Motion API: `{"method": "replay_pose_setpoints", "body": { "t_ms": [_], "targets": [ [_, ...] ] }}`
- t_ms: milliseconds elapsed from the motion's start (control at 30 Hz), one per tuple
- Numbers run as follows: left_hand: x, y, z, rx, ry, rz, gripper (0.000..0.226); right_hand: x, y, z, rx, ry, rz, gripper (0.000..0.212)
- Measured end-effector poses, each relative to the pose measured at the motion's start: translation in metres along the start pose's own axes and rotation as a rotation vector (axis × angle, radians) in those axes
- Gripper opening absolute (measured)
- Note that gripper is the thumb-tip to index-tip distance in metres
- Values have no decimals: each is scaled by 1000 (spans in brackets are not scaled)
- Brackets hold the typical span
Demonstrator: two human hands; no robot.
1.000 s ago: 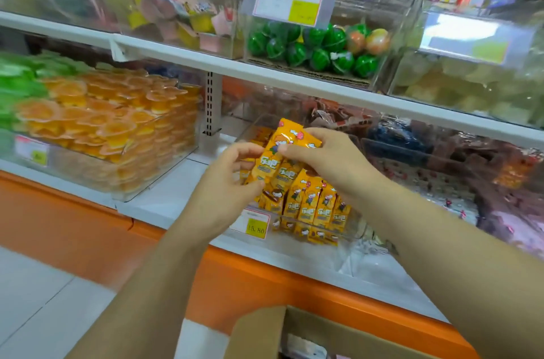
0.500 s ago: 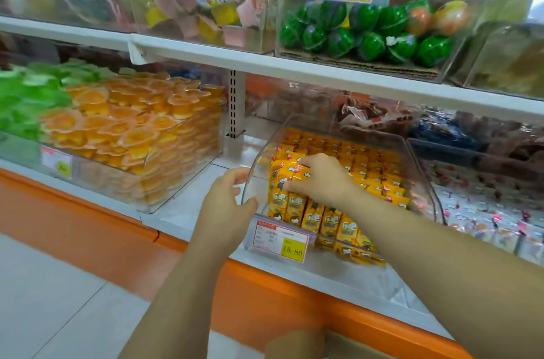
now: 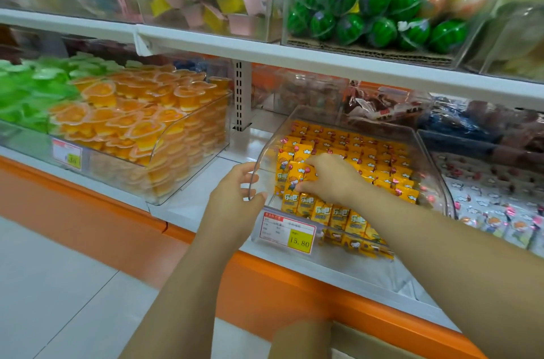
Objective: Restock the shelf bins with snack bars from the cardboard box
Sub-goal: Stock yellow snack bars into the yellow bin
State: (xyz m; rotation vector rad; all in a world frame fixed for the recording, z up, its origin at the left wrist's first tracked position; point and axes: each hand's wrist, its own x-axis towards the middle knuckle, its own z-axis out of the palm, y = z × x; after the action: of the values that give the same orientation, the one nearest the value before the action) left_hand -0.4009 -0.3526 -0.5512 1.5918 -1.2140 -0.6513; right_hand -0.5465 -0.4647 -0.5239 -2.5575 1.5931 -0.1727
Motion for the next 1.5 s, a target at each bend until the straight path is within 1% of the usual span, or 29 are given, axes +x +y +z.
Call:
{"method": "replay_pose_setpoints", "body": {
  "t_ms": [167, 233, 367, 433, 500, 567, 667, 733, 800, 833, 900, 967, 1100, 1200, 1233, 1267, 1333, 1367, 1433, 1500],
  "targets": [
    [-1, -1, -3, 11, -15, 5, 45, -1, -1, 2, -81, 61, -15, 54],
    [0, -1, -2, 7, -13, 1, 45, -2, 0, 4, -88, 94, -26, 59],
    [2, 0, 2, 24, -3, 18, 48, -5, 3, 4, -89, 166, -22, 76],
    [1, 1, 4, 54, -10, 29, 51, -10, 5, 4, -105, 200, -29, 78],
    [-3, 3, 7, 111, 0, 40, 56, -22, 6, 4, -110, 237, -52, 73],
    [-11, 5, 9, 194, 71, 95, 57, -40, 6, 1, -66, 278, -79, 65],
    [-32, 12, 17, 268, 221, 288, 46, -75, 9, -5, 21, 382, -141, 46],
    [-50, 16, 30, 238, 235, 428, 34, -104, 16, -4, 86, 465, -210, 33],
    [-69, 14, 46, 195, 171, 493, 30, -131, 26, 3, 147, 508, -260, 22],
    [-78, 10, 57, 176, 111, 493, 29, -144, 33, 9, 177, 519, -274, 19],
    [-98, -1, 80, 156, -17, 465, 27, -171, 49, 24, 249, 520, -281, 18],
    [-118, -14, 105, 165, -109, 392, 25, -196, 66, 43, 295, 508, -261, 18],
    [-147, -46, 149, 296, -315, 222, 23, -242, 108, 90, 316, 380, -139, 16],
    [-160, -65, 171, 499, -453, 185, 24, -268, 140, 125, 332, 183, 3, 15],
    [-163, -69, 177, 580, -513, 177, 24, -275, 151, 136, 327, 107, 57, 16],
    [-166, -74, 184, 607, -587, 132, 25, -281, 162, 146, 320, 32, 107, 17],
    [-169, -85, 200, 567, -742, 22, 27, -290, 183, 165, 309, -121, 201, 19],
    [-170, -93, 207, 550, -786, -14, 28, -293, 193, 174, 306, -193, 246, 21],
    [-171, -106, 219, 571, -827, -55, 31, -297, 209, 189, 294, -309, 325, 26],
    [-172, -116, 229, 606, -859, -86, 37, -298, 220, 205, 264, -409, 330, 30]
  ]
}}
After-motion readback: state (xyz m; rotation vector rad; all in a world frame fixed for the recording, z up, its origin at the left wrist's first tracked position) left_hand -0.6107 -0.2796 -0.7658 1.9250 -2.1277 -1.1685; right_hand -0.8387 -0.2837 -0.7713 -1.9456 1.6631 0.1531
